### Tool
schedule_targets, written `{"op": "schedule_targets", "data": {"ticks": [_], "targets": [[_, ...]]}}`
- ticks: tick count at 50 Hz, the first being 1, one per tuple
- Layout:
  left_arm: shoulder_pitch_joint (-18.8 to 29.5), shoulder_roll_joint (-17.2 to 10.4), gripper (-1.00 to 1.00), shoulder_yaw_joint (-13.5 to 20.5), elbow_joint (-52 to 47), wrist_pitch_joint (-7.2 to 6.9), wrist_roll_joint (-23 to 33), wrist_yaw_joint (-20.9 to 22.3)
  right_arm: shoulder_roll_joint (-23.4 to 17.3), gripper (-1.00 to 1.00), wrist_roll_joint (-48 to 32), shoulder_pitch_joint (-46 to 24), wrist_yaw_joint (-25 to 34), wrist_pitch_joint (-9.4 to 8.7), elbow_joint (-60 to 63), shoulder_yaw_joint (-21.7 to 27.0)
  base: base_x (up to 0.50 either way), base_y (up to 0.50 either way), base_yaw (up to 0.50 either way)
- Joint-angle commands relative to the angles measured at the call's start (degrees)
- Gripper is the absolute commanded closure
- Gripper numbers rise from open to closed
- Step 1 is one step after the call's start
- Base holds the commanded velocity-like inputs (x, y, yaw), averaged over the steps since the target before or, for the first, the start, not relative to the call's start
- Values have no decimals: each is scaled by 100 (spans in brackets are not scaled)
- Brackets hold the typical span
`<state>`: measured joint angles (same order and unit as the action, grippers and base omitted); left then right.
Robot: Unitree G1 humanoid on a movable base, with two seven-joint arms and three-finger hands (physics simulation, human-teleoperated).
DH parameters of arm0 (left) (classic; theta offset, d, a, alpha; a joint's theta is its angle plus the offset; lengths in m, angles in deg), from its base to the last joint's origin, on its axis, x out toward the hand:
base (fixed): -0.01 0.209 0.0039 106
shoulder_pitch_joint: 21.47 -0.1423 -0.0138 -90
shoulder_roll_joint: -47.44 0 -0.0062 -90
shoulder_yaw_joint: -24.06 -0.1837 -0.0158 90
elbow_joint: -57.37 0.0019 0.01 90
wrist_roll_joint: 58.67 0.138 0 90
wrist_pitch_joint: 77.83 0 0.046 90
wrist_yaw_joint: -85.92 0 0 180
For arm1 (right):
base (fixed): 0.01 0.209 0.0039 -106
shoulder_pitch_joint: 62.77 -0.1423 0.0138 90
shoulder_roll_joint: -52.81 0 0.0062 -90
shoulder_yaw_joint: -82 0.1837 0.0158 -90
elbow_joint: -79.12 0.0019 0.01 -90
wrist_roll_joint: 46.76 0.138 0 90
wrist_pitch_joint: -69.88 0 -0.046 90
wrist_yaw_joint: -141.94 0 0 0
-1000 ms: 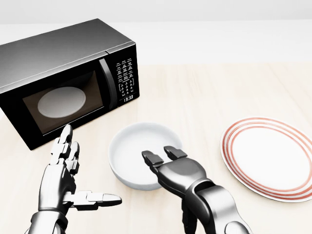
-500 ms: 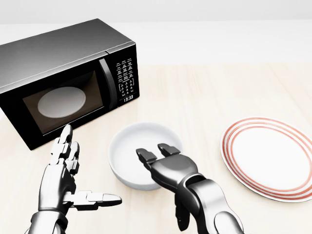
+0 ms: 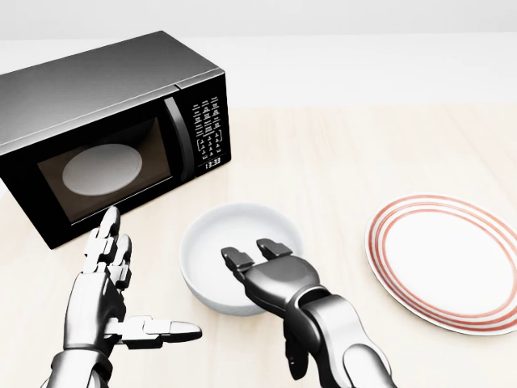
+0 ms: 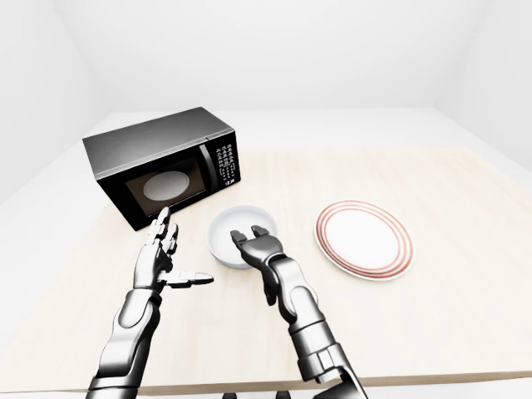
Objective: Pick up the white bowl and put it on the plate.
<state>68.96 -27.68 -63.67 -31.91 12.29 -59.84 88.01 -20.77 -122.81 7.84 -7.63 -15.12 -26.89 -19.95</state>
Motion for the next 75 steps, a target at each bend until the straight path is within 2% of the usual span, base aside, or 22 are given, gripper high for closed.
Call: {"op": "schedule_targets", "data": {"ticks": [1, 25, 26, 27, 28, 29, 46, 56, 75], "targets": [[0, 0, -100, 0, 0, 1, 0, 1, 23, -100, -67, -86, -181, 0, -302, -18, 0, 0, 0], [0, 1, -100, 0, -1, -1, 0, -2, 19, -100, -134, -124, -300, 0, -524, -41, 0, 0, 0], [0, 0, -100, 0, -1, -2, 0, 0, 22, -63, -121, -117, -283, 0, -505, -40, 0, 0, 0], [0, 0, -100, 0, -1, -3, 0, -1, 29, 22, -105, -114, -267, 0, -504, -34, 0, 0, 0], [0, 0, -100, 0, -1, -3, 1, -2, 31, 79, -95, -107, -253, 0, -493, -32, 0, 0, 0], [0, 0, -100, 0, -1, -1, 1, 0, 35, 100, -76, -94, -233, 0, -470, -31, 0, 0, 0], [0, 0, -100, 0, 0, -1, 0, 2, 33, 100, -68, -105, -337, 0, -508, -42, 0, 0, 0], [0, 0, -100, 0, 0, -1, 0, -1, 51, 100, 69, -370, -736, 0, -356, 113, 0, 0, 0], [0, 0, -100, 0, 0, -1, 1, -1, 29, 100, 456, -708, -1057, 0, 281, 297, 0, 0, 0]]}}
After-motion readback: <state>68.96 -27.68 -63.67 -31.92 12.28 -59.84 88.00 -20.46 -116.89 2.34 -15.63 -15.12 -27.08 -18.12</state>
